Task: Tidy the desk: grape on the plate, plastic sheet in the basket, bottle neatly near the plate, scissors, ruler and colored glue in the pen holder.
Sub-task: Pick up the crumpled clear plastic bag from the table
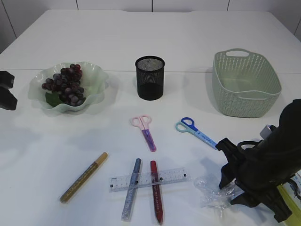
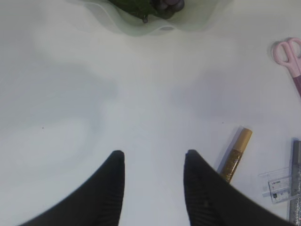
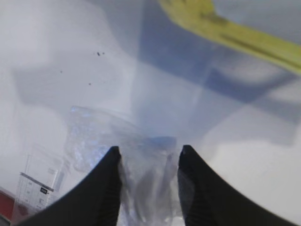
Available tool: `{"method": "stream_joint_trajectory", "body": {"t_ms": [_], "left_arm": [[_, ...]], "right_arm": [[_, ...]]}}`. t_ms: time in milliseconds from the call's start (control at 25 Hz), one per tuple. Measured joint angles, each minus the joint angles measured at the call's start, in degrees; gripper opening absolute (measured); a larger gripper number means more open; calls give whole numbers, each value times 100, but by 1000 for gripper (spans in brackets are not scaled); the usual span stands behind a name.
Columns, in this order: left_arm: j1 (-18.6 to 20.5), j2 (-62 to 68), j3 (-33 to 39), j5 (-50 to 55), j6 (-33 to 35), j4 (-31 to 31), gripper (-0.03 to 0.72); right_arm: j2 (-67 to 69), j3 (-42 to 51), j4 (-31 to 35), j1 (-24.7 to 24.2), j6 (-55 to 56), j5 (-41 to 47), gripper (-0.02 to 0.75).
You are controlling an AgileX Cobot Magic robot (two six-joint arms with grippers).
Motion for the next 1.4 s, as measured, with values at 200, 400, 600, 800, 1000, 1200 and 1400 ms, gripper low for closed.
{"method": "stream_joint_trajectory", "body": {"t_ms": [200,400,600,800,1000,1200,1400], "left_arm": [[0,0,0,0,0,0,308],[0,0,0,0,0,0,308],[0,0,0,0,0,0,307],[0,0,0,0,0,0,299],[0,0,0,0,0,9,298],[0,0,0,0,0,9,298],[0,0,0,0,0,13,298]], "right_arm": [[0,0,2,0,-49,13,183],[0,0,11,0,-126,50,94],[0,0,11,0,-210,159,34],[-76,-12,39,0,-433,276,15],[-455,-22,53,0,-618,311,15],[-750,-22,57,0,-1060,333,15],[-965,-81,57,0,-1403,341,15]]}}
